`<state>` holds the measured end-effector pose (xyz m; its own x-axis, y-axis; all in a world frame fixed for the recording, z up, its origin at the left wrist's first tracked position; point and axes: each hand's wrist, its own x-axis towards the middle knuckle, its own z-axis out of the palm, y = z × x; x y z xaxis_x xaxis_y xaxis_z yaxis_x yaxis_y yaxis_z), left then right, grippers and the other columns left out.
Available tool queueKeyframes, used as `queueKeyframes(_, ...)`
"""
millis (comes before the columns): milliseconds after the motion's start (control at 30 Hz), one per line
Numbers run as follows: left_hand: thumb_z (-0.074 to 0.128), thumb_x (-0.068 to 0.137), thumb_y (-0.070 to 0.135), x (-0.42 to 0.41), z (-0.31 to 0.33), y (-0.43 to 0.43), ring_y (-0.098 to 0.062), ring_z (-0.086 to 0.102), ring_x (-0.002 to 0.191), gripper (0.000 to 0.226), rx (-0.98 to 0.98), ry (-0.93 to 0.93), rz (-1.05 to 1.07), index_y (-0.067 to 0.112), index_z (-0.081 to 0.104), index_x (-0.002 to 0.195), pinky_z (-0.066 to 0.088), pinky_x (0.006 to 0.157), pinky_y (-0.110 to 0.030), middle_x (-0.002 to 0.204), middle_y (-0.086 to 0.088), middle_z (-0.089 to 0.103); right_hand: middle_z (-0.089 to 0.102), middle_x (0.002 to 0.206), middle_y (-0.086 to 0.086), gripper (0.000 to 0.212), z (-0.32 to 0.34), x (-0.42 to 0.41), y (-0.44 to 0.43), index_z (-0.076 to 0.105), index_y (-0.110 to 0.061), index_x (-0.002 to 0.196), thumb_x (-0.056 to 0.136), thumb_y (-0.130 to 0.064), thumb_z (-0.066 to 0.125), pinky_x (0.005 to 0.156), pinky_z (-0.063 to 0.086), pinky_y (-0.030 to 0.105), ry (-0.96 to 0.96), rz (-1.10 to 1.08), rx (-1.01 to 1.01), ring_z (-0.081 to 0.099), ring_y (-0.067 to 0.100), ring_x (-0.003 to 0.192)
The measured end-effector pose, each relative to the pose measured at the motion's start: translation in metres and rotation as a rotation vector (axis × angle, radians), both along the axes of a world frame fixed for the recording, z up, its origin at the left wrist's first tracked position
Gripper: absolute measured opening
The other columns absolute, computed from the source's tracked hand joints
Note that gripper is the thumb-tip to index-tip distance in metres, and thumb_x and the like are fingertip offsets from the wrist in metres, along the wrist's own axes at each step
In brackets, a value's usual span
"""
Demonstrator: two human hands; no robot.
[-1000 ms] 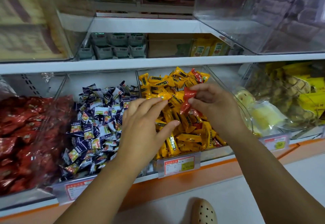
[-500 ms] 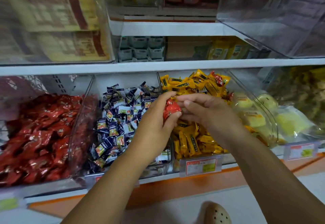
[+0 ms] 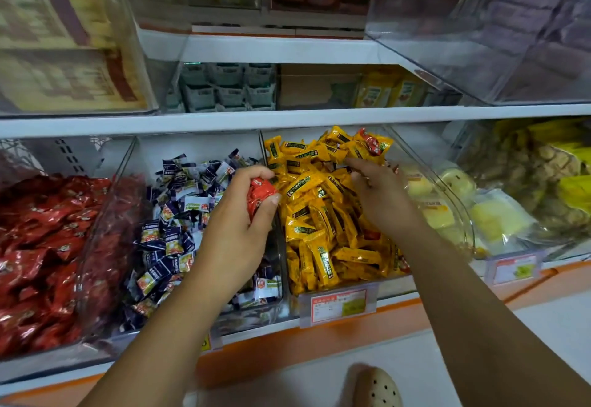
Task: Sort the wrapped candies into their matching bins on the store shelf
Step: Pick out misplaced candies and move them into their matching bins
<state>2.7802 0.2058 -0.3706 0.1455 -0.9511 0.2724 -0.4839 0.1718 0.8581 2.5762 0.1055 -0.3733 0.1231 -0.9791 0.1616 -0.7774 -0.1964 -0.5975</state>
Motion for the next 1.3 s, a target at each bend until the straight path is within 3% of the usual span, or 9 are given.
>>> queueKeyframes(100, 0.049, 0.095, 0.034, -0.001, -0.001, 0.001, -0.007, 0.057, 0.075, 0.024, -0.005, 0.011, 0.002, 0.047, 0.042, 0.113, 0.042, 0.054, -0.011, 0.095, 0.014, 0.052, 0.034, 0.152, 0.004, 0.044, 0.005, 0.014, -0.004, 0.033, -0.023, 0.148, 0.105, -0.024, 0.03, 0.11, 0.015, 0.031, -0.011, 0.014, 0.075, 0.02, 0.026, 0.139)
queueKeyframes(233, 0.051, 0.095, 0.031, 0.006, -0.002, 0.003, -0.004, 0.054, 0.069, 0.026, 0.017, 0.02, 0.0, 0.049, 0.043, 0.112, 0.04, 0.052, -0.01, 0.094, 0.015, 0.052, 0.034, 0.151, 0.003, 0.044, 0.004, 0.022, -0.015, 0.031, -0.029, 0.148, 0.104, -0.026, 0.027, 0.111, 0.018, 0.044, -0.037, -0.038, 0.117, 0.016, 0.03, 0.14)
queueKeyframes(433, 0.05, 0.095, 0.033, 0.026, -0.006, 0.007, -0.004, 0.056, 0.072, 0.027, 0.036, -0.007, 0.047, 0.047, 0.044, 0.117, 0.039, 0.056, -0.018, 0.096, 0.015, 0.053, 0.053, 0.136, -0.002, 0.035, 0.005, 0.03, -0.023, 0.057, -0.031, 0.13, 0.098, -0.022, 0.045, 0.101, 0.034, 0.043, 0.065, -0.106, -0.041, 0.032, 0.03, 0.131)
queueKeyframes(567, 0.05, 0.096, 0.032, 0.044, -0.005, 0.009, -0.004, 0.054, 0.069, 0.026, 0.011, -0.054, 0.108, 0.042, 0.044, 0.119, 0.038, 0.055, -0.017, 0.097, 0.013, 0.051, 0.062, 0.124, -0.001, 0.033, 0.003, 0.035, -0.022, 0.061, -0.035, 0.121, 0.089, -0.027, 0.053, 0.1, 0.041, 0.048, 0.033, -0.054, -0.069, 0.045, 0.032, 0.122)
queueKeyframes(833, 0.051, 0.097, 0.026, 0.075, 0.0, 0.025, -0.005, 0.051, 0.051, 0.026, 0.029, -0.058, 0.195, 0.038, 0.045, 0.119, 0.039, 0.043, -0.012, 0.088, 0.001, 0.053, 0.036, 0.144, 0.012, 0.044, 0.013, 0.049, -0.011, 0.041, -0.035, 0.141, 0.098, -0.04, 0.041, 0.106, 0.026, 0.05, 0.382, -0.087, 0.077, 0.022, 0.035, 0.135)
queueKeyframes(1033, 0.051, 0.096, 0.029, 0.074, -0.002, 0.027, -0.001, 0.052, 0.053, 0.027, 0.056, -0.07, 0.168, 0.039, 0.044, 0.12, 0.039, 0.045, -0.012, 0.09, 0.004, 0.053, 0.029, 0.147, 0.011, 0.053, 0.01, 0.053, -0.008, 0.036, -0.028, 0.142, 0.093, -0.024, 0.053, 0.107, 0.026, 0.052, 0.538, -0.06, 0.13, 0.016, 0.035, 0.137)
queueKeyframes(1300, 0.051, 0.096, 0.031, 0.066, -0.004, 0.024, -0.007, 0.051, 0.063, 0.029, 0.057, -0.084, 0.14, 0.041, 0.043, 0.122, 0.037, 0.053, -0.019, 0.097, 0.01, 0.052, 0.048, 0.133, 0.015, 0.036, 0.001, 0.048, -0.009, 0.057, -0.018, 0.125, 0.09, -0.011, 0.058, 0.103, 0.034, 0.051, 0.291, -0.061, 0.018, 0.032, 0.038, 0.128)
